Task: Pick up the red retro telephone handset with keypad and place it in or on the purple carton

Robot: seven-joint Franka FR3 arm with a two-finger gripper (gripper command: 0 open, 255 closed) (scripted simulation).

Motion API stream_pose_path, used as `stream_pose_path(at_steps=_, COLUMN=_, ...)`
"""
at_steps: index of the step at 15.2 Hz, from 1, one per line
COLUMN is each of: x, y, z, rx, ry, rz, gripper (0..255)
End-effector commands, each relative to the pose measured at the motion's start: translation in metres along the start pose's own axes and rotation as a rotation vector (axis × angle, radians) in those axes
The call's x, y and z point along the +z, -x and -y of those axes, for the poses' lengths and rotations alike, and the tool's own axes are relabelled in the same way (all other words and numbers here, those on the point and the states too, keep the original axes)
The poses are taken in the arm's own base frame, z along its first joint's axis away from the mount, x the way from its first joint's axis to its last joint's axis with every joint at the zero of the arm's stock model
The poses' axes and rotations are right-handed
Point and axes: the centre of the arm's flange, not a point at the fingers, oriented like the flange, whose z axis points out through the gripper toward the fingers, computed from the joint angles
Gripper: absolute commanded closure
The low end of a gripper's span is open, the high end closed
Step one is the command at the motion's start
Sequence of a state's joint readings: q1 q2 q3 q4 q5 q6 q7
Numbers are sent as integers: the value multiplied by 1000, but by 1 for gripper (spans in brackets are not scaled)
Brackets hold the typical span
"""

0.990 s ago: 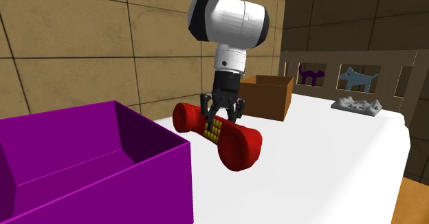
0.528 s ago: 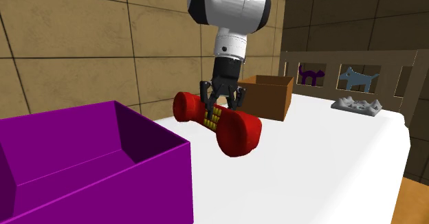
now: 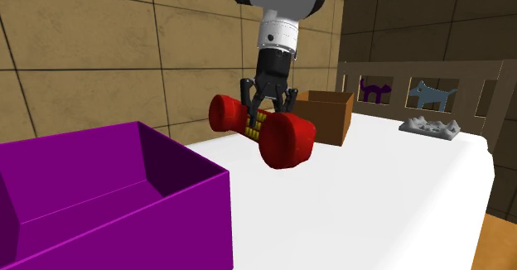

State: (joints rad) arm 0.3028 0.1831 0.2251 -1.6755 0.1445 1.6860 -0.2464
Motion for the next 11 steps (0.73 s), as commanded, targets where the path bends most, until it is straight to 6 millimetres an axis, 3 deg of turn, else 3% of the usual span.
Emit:
stream_pose_path(at_steps=1, x=-12, y=1, z=2, rx=0, ry=0, rz=-2, gripper=255)
stream_pose_path(at_steps=11, x=-63, y=7, z=13, rx=0, ry=0, rz=-2, gripper=255)
